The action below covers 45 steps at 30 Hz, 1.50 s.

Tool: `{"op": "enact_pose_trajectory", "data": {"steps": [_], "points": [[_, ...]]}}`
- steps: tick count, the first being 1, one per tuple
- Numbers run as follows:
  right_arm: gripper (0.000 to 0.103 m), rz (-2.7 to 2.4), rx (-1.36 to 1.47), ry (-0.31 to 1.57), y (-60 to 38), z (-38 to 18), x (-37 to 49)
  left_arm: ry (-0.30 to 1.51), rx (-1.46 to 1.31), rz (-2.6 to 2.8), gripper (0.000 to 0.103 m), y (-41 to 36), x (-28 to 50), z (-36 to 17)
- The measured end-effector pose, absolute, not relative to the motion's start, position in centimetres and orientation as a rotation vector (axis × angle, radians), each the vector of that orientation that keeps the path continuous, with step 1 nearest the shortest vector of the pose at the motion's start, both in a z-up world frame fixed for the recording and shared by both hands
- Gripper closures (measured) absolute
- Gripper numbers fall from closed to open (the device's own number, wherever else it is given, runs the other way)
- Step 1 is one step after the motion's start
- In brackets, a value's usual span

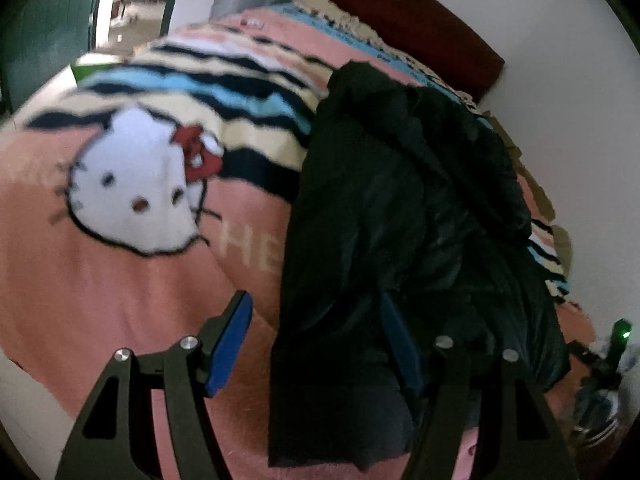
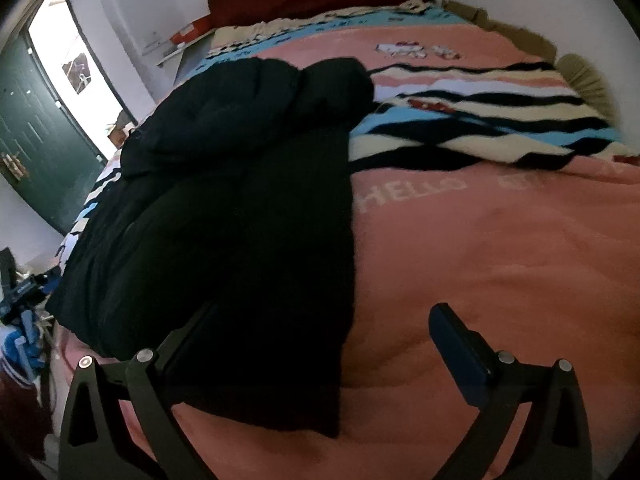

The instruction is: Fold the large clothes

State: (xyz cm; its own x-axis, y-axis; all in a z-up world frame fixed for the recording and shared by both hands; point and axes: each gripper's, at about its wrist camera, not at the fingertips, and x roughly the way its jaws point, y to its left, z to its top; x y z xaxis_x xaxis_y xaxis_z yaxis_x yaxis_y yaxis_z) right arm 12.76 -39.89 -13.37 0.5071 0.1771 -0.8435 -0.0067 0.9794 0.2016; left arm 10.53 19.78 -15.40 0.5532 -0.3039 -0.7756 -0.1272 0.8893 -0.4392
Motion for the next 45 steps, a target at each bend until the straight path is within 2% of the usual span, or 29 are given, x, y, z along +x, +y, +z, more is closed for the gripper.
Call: {"op": "enact_pose_trajectory", "data": {"steps": [9, 19, 26, 32, 36, 42, 45], "points": [[0.001, 0.185, 0.310, 1.145, -40.2, -17.8, 15.2, 1.057, -0.625, -0.241, 0.038, 18.7, 11.2, -18.7], [0.001, 0.289, 0.327, 1.175, -38.2, -19.0, 15.6, 1.072, -0.588, -0.284, 0.038, 16.2, 10.7, -18.1], [0.019, 0.335, 0.319, 1.162, -37.3, -18.5, 15.1, 1.046, -0.623, -0.303, 0.039, 15.1, 9.8, -17.9], [0.030, 0.355, 0.365, 1.149, -38.0, -18.4, 14.6, 1.023, -0.667, -0.281, 0.042, 14.7, 8.7, -18.1], [0.036, 0.352, 0.387, 1.146, -38.4, -18.4, 14.3, 1.003, -0.714, -0.270, 0.054, 14.8, 8.0, -18.0], [0.056, 0.372, 0.395, 1.138, -38.2, -18.5, 14.1, 0.975, -0.706, -0.274, 0.070, 14.4, 7.8, -17.2], [0.071, 0.377, 0.377, 1.117, -37.9, -18.2, 14.0, 0.958, -0.692, -0.275, 0.076, 14.3, 7.7, -16.7]]}}
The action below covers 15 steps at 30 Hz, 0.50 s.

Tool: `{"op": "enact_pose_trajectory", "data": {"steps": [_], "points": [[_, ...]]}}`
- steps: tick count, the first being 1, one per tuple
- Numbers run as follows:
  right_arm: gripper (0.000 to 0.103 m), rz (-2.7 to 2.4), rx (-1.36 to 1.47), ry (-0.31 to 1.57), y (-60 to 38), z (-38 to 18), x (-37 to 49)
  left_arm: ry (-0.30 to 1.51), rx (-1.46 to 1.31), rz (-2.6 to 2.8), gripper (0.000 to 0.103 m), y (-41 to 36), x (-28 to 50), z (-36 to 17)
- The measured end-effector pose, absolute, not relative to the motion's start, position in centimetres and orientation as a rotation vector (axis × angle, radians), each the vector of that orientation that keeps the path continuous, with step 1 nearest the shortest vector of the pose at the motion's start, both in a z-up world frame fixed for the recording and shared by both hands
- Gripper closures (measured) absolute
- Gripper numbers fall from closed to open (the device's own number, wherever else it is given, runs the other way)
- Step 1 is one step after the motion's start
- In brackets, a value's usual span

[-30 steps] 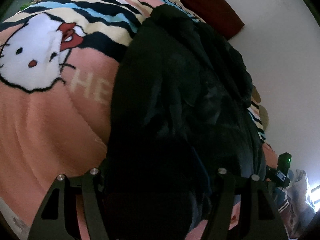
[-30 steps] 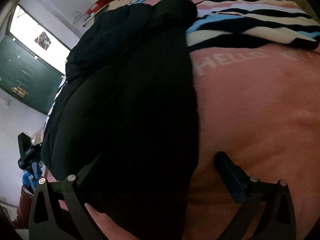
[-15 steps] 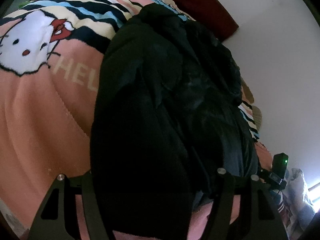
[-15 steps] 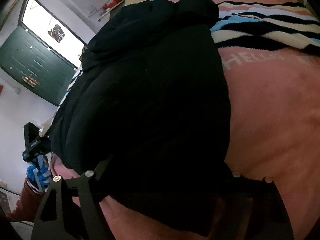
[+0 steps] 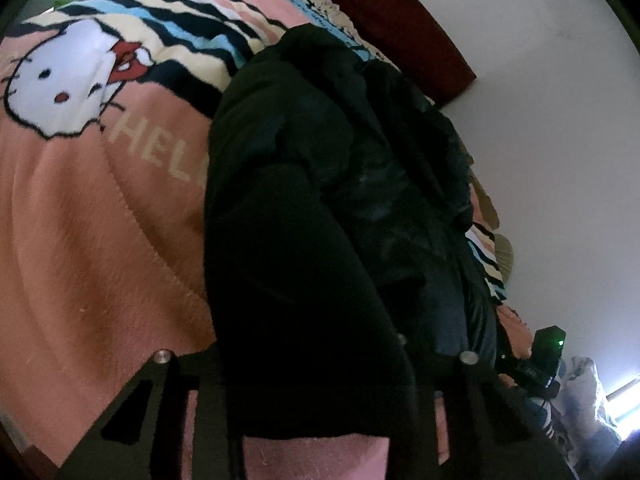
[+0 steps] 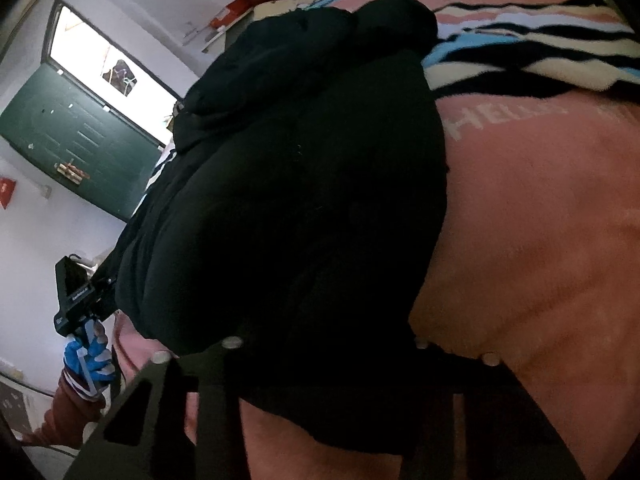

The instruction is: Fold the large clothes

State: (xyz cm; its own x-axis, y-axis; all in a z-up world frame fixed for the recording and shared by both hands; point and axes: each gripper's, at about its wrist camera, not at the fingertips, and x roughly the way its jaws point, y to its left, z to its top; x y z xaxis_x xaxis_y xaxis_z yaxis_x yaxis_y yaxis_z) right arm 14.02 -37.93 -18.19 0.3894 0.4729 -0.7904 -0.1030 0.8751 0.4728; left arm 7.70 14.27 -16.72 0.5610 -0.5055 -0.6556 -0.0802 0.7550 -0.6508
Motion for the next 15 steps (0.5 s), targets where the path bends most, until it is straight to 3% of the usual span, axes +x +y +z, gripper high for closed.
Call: {"op": "enact_pose_trajectory", "data": {"steps": [2, 4, 15], "points": [[0.081, 0.378, 0.382, 1.088, -38.0, -17.6, 13.8, 0.944, -0.684, -0.283, 0.080, 14.2, 7.7, -16.1], [0.084, 0.379, 0.412, 1.053, -38.2, -16.8, 13.6, 0.922, -0.674, -0.301, 0.083, 14.2, 8.0, -15.1], [0.086, 0.380, 0.498, 0.864, -39.4, -10.6, 16.2, 0.755, -0.662, -0.450, 0.085, 14.7, 12.9, -6.1]]}}
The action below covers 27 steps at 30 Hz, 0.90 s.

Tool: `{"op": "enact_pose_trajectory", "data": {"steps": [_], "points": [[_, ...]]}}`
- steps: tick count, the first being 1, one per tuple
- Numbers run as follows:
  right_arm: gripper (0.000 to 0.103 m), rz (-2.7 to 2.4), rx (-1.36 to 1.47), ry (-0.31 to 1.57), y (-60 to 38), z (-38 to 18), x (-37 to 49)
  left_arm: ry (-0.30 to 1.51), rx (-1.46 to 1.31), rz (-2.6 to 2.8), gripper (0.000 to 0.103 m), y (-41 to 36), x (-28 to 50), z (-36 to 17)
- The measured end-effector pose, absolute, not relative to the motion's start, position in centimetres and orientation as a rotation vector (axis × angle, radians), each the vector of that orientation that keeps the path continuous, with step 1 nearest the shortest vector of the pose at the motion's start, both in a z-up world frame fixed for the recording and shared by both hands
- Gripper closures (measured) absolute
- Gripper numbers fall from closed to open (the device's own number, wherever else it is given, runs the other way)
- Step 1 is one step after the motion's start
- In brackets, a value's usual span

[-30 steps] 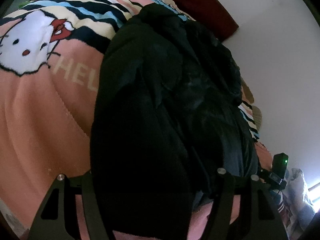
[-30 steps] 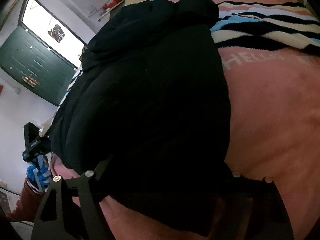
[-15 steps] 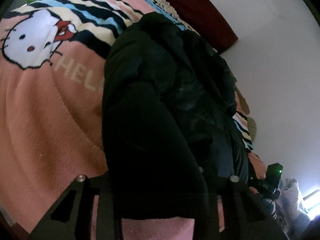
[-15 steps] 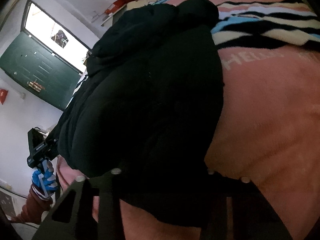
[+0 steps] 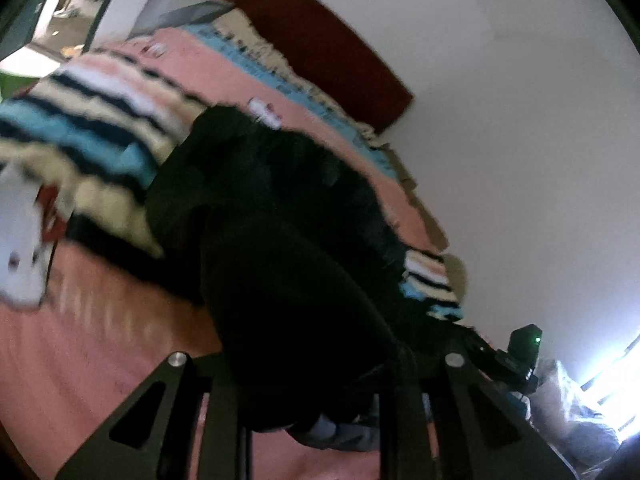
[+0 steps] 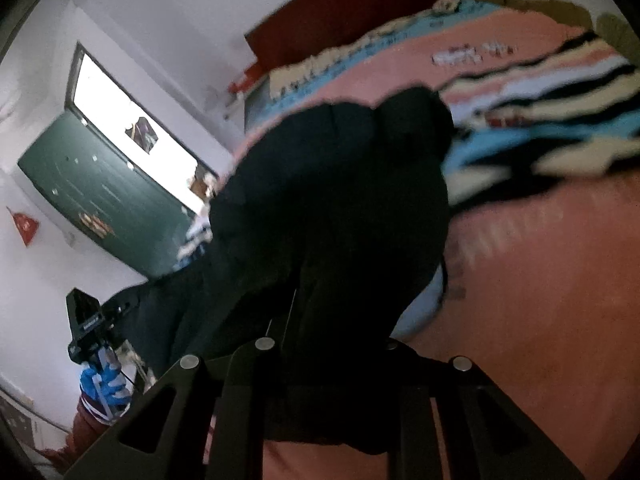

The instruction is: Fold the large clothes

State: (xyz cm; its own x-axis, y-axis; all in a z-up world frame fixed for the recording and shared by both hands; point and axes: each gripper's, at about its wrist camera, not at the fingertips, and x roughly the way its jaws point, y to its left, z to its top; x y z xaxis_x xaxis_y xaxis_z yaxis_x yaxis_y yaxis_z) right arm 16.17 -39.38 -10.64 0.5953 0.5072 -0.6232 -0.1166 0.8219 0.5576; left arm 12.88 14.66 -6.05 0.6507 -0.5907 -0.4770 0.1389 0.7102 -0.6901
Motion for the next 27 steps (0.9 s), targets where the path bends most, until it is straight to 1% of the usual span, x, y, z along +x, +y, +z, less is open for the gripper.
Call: {"op": "enact_pose_trajectory", "data": {"steps": [4, 8, 13, 18, 23, 27], "points": [[0.086, 0.384, 0.548, 0.779, -40.2, -6.9, 19.7, 0.697, -0.687, -0.482, 0.085, 14.9, 17.1, -2.5], [0.086, 0.367, 0.639, 0.732, -41.3, -5.1, 24.4, 0.669, -0.693, -0.455, 0.084, 15.1, 23.1, -0.1], [0.086, 0.292, 0.656, 0.717, -41.2, -4.4, 32.5, 0.679, -0.653, -0.398, 0.084, 14.2, 31.8, 0.5], [0.085, 0.210, 0.732, 0.762, -41.2, -6.8, 40.9, 0.744, -0.601, -0.316, 0.082, 13.4, 40.9, -2.2], [0.086, 0.142, 0.727, 0.839, -40.5, -10.6, 48.4, 0.839, -0.564, -0.248, 0.080, 12.2, 48.4, -7.0], [0.085, 0.112, 0.738, 0.871, -39.9, -13.5, 51.9, 0.888, -0.600, -0.232, 0.076, 12.0, 52.8, -12.0]]}}
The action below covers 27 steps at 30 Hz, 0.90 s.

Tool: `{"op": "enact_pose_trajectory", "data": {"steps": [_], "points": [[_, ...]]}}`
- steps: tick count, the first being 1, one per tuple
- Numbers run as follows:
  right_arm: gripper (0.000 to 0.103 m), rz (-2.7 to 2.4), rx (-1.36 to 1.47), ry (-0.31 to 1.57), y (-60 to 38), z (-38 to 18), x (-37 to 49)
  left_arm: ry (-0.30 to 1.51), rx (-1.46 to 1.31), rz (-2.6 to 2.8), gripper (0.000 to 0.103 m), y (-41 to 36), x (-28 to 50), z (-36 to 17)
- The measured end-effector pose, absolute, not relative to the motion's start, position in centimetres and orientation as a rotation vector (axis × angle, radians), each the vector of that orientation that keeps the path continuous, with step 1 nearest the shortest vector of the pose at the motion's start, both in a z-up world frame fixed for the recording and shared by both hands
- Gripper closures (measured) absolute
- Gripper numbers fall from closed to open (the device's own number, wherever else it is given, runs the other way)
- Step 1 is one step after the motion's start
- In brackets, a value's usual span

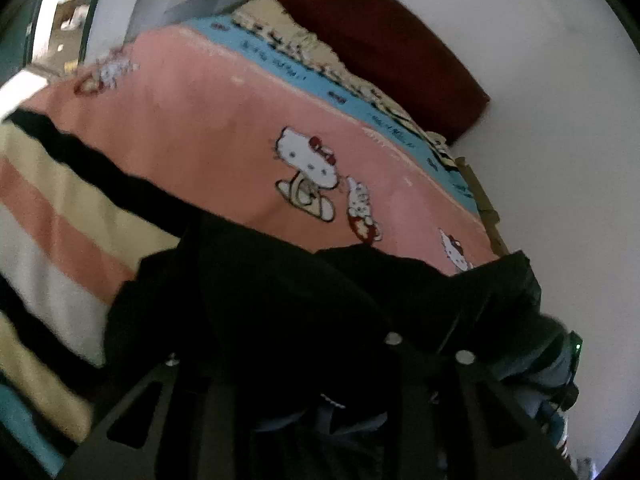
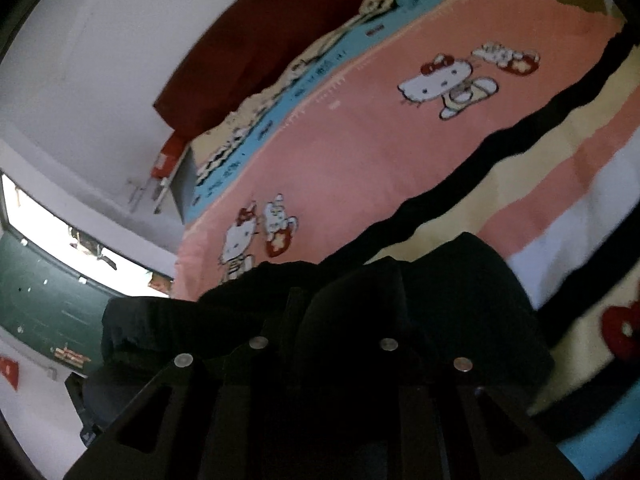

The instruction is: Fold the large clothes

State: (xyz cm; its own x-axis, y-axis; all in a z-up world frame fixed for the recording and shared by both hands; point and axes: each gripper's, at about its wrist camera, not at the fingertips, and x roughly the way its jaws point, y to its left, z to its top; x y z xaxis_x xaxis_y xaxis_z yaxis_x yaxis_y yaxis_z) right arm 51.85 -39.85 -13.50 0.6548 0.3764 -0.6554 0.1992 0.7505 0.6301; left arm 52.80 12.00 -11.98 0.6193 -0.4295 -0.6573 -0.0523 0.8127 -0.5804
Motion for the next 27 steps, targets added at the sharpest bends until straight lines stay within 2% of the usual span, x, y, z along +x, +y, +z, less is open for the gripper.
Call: {"op": "enact_pose_trajectory", "data": {"steps": [6, 9, 10, 11, 12, 13, 14, 16, 21, 27], "points": [[0.084, 0.121, 0.723, 0.879, -39.1, -15.6, 53.6, 0.882, -0.620, -0.242, 0.075, 11.9, 54.2, -13.9], [0.078, 0.143, 0.752, 0.874, -39.6, -15.5, 53.6, 0.893, -0.660, -0.250, 0.069, 12.6, 53.8, -13.0], [0.073, 0.150, 0.766, 0.860, -39.8, -15.2, 53.3, 0.888, -0.700, -0.256, 0.064, 13.1, 53.5, -12.4], [0.062, 0.160, 0.782, 0.847, -40.0, -15.0, 53.0, 0.879, -0.734, -0.261, 0.062, 13.7, 52.9, -11.7], [0.057, 0.170, 0.801, 0.832, -40.2, -14.7, 52.6, 0.862, -0.796, -0.277, 0.054, 14.5, 52.5, -11.2], [0.045, 0.177, 0.818, 0.814, -40.4, -14.3, 52.3, 0.838, -0.870, -0.293, 0.047, 15.4, 52.0, -10.6], [0.036, 0.182, 0.831, 0.793, -40.8, -13.8, 51.9, 0.816, -0.921, -0.295, 0.047, 16.3, 51.5, -9.9], [0.032, 0.168, 0.827, 0.763, -41.5, -12.3, 50.9, 0.778, -0.947, -0.280, 0.046, 17.6, 50.6, -8.2], [0.032, 0.156, 0.684, 0.731, -41.3, -7.4, 48.1, 0.722, -0.842, -0.208, 0.046, 19.5, 47.4, -3.2], [0.032, 0.187, 0.441, 0.730, -36.9, -2.7, 44.5, 0.795, -0.590, -0.208, 0.046, 16.1, 43.7, -0.2]]}}
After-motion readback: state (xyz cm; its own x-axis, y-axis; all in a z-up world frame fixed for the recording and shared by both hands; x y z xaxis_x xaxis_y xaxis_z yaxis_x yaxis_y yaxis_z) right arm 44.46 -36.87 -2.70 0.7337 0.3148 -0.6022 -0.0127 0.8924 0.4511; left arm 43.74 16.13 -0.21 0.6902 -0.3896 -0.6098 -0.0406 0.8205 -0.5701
